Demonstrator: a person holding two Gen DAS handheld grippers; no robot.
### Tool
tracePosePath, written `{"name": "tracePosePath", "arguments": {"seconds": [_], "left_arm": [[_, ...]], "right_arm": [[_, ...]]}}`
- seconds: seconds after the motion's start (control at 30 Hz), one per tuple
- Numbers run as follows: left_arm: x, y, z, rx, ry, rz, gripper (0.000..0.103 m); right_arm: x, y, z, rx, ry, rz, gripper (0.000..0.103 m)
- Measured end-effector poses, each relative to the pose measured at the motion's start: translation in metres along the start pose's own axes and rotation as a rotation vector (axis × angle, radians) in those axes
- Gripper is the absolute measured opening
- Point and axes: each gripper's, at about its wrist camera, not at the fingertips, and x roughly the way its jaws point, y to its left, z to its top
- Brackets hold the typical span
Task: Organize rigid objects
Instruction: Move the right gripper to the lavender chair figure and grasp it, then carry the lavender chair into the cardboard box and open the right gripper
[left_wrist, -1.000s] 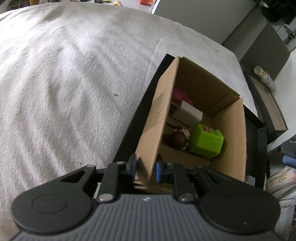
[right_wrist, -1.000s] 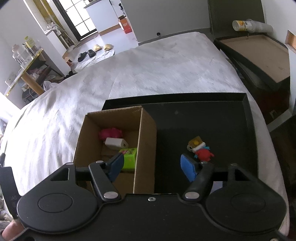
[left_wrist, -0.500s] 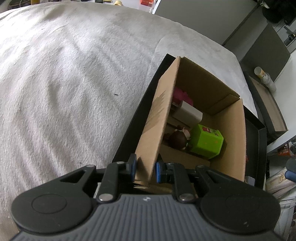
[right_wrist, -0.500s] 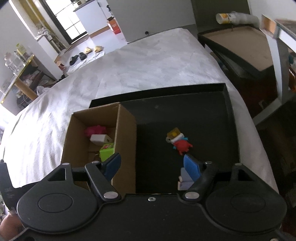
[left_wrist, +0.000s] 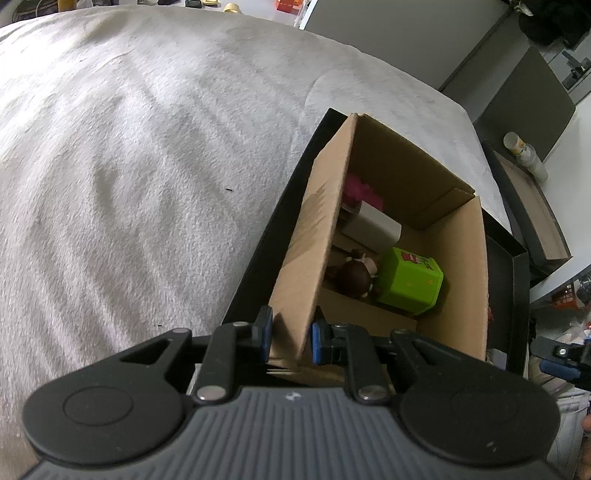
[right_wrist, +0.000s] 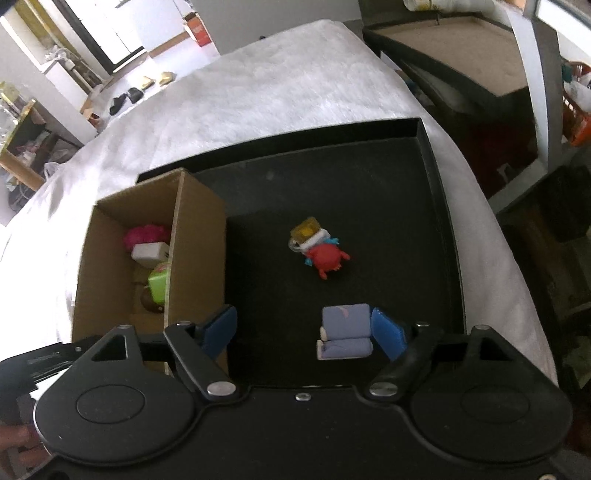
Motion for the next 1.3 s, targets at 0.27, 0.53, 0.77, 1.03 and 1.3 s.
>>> {"name": "tracePosePath", "arguments": {"seconds": [0.27,0.53,0.77,1.03,1.3], "left_arm": [[0.001,0.000,0.002,-0.002,0.003,-0.003,0.019],[0.001,0.002,0.002,-0.006,0.005,-0.008,0.019],[0.001,0.002,0.001,-0.005,0.005,-0.009,0.019],[0.001,0.003,0.001,-0.005,0.002,-0.007,0.018],[0.000,0.003,0.002,-0.009,0.000,-0.007,0.018]], "right_arm": [[0.021,-0.004,-0.001,-0.012,0.051,-0.045,0.080],[0.053,-0.004,0.000,-0.031,0.099,-0.111,0.080],[0.073,-0.003,-0.007,-0.057,0.146,-0.140,0.049],[0.054,-0.003,-0.010,-0.069,0.124,-0.110,0.040],[0.037,-0.004,-0.009,-0.068,0.095,-0.101,0.040]]}}
